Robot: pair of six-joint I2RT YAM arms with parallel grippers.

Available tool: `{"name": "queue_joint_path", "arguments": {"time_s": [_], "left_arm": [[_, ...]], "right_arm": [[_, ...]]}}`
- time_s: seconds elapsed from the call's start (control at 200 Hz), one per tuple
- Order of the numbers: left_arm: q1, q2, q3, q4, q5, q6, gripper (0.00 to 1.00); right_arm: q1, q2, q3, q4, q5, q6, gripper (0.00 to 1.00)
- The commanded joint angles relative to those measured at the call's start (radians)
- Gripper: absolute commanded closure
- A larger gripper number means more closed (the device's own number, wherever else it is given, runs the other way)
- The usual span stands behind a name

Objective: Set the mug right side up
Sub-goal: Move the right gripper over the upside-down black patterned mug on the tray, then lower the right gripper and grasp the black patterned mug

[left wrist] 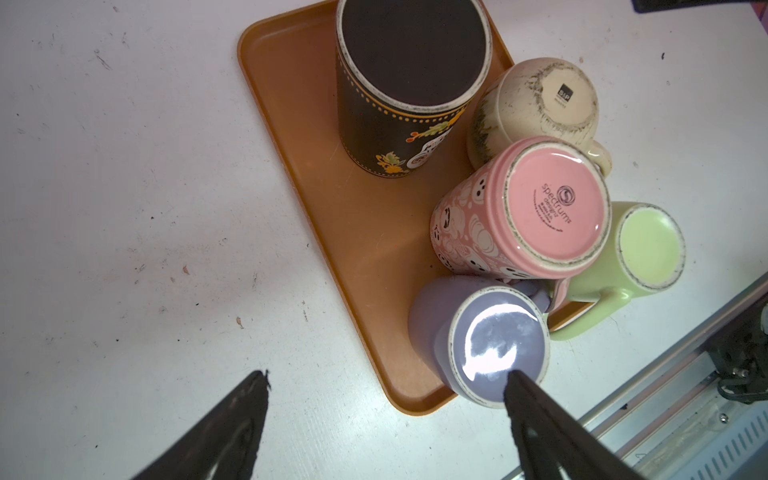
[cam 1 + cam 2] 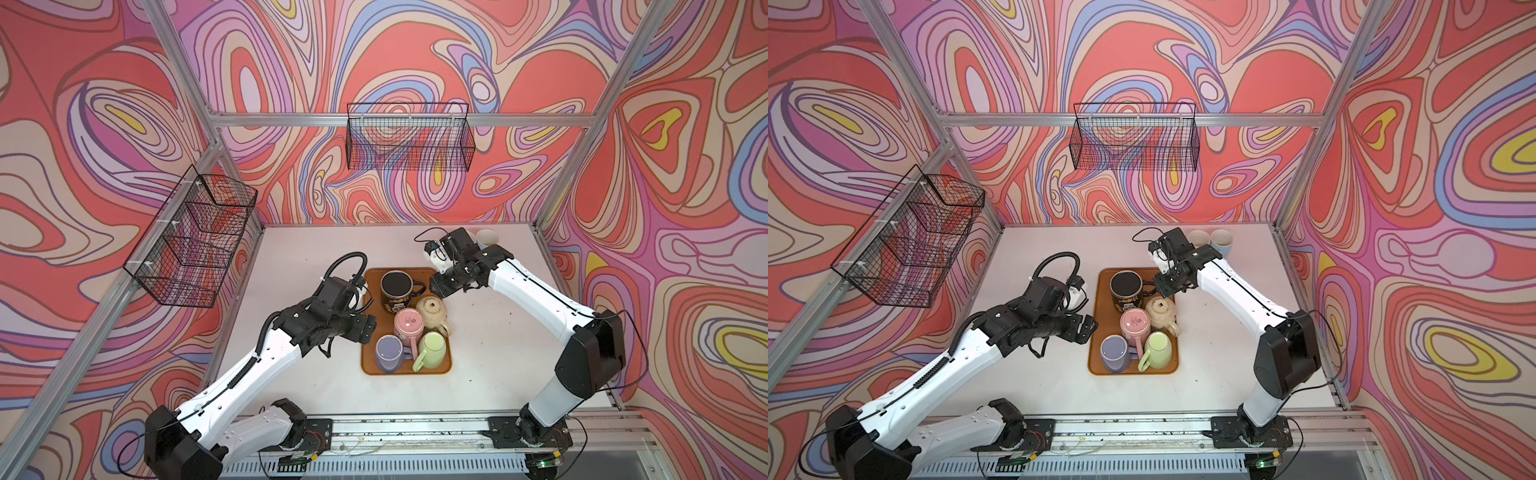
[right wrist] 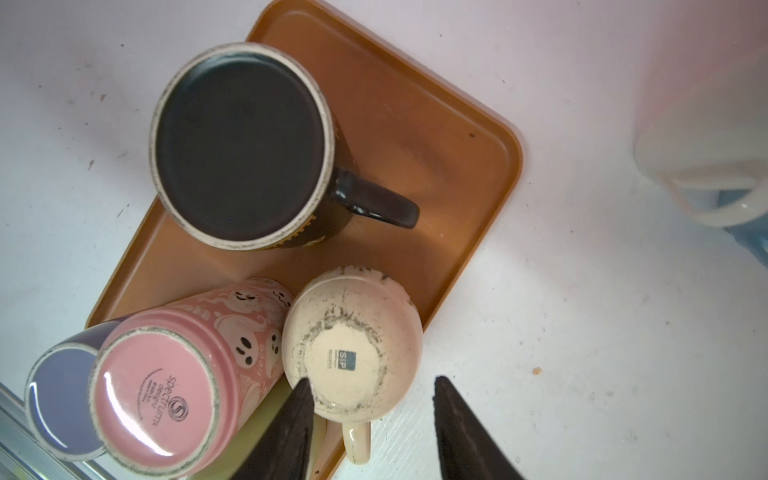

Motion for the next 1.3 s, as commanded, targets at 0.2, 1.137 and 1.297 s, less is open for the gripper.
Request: {"name": "queue_joint_path", "arguments": {"time_s": [0.2, 1.137, 1.297], "left_arm": [[-0.005, -0.036, -0.004, -0.007, -0.011, 0.029, 0.05], [-0.004, -0.036, -0.018, 0.007, -0.022, 0.041, 0.03], [-0.004, -0.031, -0.018, 0.005, -0.024, 0.04, 0.03]], "right_arm": [[-0.019, 0.179, 0.136, 0.001, -0.114, -0.322, 0.48], [-0.144, 0.368, 0.162, 0.141, -0.396, -0.782, 0.51], [-0.122, 0.415, 0.21, 0.11, -0.369, -0.82, 0.52]]}}
